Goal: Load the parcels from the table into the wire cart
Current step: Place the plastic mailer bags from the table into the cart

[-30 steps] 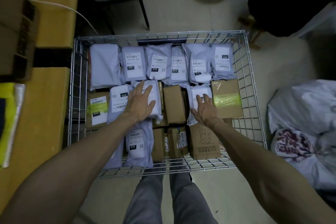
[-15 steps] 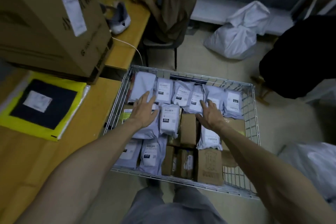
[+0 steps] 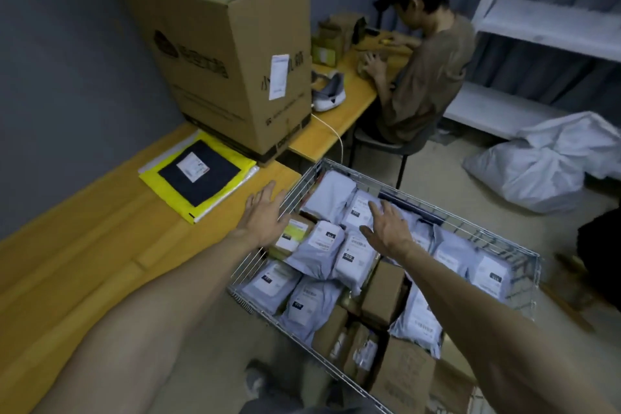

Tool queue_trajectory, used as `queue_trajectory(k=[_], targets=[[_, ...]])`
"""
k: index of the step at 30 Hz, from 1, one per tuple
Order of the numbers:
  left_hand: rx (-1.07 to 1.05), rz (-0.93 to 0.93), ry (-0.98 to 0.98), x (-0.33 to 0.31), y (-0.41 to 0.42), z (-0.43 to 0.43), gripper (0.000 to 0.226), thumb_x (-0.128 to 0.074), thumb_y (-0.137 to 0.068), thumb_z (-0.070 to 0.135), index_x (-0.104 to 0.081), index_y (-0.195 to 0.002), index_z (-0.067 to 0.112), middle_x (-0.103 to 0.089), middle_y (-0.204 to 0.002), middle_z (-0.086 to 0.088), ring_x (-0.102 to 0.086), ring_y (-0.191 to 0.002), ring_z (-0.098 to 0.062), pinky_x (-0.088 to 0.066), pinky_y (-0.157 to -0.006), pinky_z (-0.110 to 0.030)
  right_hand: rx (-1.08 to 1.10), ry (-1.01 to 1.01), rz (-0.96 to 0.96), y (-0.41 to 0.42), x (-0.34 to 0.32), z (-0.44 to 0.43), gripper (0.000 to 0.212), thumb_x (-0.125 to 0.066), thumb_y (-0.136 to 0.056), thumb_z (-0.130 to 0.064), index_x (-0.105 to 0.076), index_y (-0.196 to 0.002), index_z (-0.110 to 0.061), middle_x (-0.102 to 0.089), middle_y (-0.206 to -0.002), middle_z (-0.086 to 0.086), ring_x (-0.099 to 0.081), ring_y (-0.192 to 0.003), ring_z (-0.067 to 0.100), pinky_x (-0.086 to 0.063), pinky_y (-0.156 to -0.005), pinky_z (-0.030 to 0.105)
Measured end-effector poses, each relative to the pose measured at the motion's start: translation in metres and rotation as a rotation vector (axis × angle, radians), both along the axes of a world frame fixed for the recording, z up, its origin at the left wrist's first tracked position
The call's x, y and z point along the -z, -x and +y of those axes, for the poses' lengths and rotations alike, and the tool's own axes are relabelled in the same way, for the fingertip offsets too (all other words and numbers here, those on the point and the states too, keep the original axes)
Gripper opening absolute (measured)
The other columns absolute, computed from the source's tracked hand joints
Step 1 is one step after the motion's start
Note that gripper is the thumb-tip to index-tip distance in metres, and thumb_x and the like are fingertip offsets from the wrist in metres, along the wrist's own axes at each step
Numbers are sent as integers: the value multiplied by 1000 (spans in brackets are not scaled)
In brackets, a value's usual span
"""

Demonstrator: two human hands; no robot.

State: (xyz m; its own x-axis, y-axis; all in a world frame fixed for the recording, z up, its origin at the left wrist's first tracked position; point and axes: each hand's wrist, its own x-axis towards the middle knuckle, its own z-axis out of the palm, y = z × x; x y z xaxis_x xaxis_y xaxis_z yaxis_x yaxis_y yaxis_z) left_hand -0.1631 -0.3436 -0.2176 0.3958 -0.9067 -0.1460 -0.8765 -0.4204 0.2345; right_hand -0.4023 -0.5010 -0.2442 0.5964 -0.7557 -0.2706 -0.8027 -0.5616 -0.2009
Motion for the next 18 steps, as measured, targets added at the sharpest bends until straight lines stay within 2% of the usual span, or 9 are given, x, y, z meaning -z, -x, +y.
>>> queue_trajectory(k=[5, 8, 12, 18], targets=[[-109, -66, 28, -25, -21, 43, 61, -45, -102, 39, -24, -154, 17, -5, -164, -12, -11, -150, -29, -9, -122, -49, -91, 5, -109, -46, -25, 16, 68, -45, -101, -44, -17, -155, -13, -15, -160, 17, -20, -144, 36, -33, -110, 54], [-157, -99, 39, -37, -37, 68, 60, -46, -101, 39, -25, -153, 17, -6, -164, -11, -12, -149, -28, -10, -122, -49, -158, 43, -94, -77, -42, 29, 68, -42, -101, -46, -14, -155, -16, -15, -160, 16, -18, -145, 35, -30, -113, 53], [-215, -115, 50, -49, -64, 106, 60, -43, -102, 41, -24, -155, 18, -5, -164, -9, -12, -150, -26, -12, -122, -48, -212, 68, -120, -118, -58, 49, 66, -42, -100, -49, -19, -153, -18, -21, -156, 16, -25, -142, 33, -37, -108, 55], [-323, -110, 52, -62, -114, 179, 61, -43, -102, 41, -22, -155, 19, -3, -164, -12, -14, -149, -30, -12, -121, -48, -247, 59, -120, -186, -76, 100, 68, -44, -100, -47, -16, -154, -19, -17, -158, 14, -22, -141, 35, -36, -107, 56]])
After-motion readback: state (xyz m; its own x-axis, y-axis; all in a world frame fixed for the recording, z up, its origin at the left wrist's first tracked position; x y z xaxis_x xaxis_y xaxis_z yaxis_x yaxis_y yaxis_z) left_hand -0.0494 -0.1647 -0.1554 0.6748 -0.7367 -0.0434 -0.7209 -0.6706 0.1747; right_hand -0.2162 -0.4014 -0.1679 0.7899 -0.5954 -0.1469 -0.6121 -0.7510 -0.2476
